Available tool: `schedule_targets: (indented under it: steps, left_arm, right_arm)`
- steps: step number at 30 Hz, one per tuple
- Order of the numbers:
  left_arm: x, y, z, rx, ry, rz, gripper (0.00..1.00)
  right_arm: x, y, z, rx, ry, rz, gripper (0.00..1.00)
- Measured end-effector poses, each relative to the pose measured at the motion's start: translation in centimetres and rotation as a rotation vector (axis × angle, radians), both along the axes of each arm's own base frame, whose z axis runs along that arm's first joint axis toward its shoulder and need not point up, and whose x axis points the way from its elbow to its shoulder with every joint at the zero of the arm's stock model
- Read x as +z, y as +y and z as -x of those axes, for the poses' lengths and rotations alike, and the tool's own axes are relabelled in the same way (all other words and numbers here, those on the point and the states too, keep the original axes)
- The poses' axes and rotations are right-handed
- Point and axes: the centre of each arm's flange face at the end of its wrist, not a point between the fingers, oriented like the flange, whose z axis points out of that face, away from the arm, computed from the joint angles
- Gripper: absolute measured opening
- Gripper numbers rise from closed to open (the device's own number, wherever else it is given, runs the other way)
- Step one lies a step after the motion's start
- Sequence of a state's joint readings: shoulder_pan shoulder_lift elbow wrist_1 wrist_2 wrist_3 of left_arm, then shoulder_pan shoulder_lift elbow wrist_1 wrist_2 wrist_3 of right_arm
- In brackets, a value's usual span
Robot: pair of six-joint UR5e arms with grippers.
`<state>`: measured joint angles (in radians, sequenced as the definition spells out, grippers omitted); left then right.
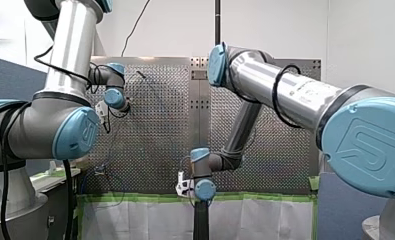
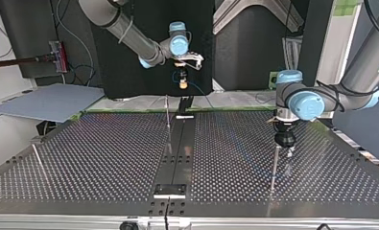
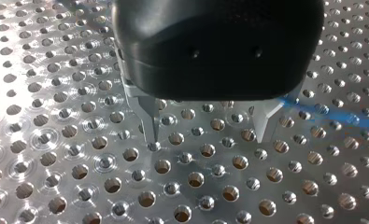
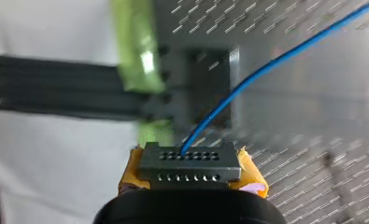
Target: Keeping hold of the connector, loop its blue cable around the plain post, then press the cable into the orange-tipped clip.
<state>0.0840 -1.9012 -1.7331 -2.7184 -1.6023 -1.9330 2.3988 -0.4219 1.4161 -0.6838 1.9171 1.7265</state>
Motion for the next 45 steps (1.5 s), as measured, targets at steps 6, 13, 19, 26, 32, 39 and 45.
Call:
schedule_targets:
  steps: [6,13,19,26,32,39,45]
  left_arm:
    - [0.0,0.0,0.0,0.000,0.000,0.000,1.00]
    - [0.0,0.0,0.0,0.000,0.000,0.000,1.00]
    - [0.0,0.0,0.0,0.000,0.000,0.000,1.00]
    - [0.0,0.0,0.0,0.001,0.000,0.000,1.00]
    - [0.0,0.0,0.0,0.002,0.000,0.000,1.00]
    - [0.0,0.0,0.0,0.003,0.001,0.000,1.00]
    - [0.0,0.0,0.0,0.004,0.003,0.001,1.00]
  right_arm:
    - [-4.8,1.1,3.7,-0.056,-0.005,-0.059,0.00]
    - [-9.6,2.7,8.2,-0.124,0.007,-0.114,0.00]
    - [-13.6,3.8,13.1,-0.173,0.034,-0.164,0.00]
    - [-16.0,4.1,17.6,-0.205,0.035,-0.199,0.00]
    - [-13.8,0.6,18.0,-0.231,-0.035,-0.140,0.00]
    - [-10.1,-2.3,16.7,-0.222,-0.120,-0.051,0.00]
    - [-7.5,-2.7,16.6,-0.218,-0.159,-0.001,0.00]
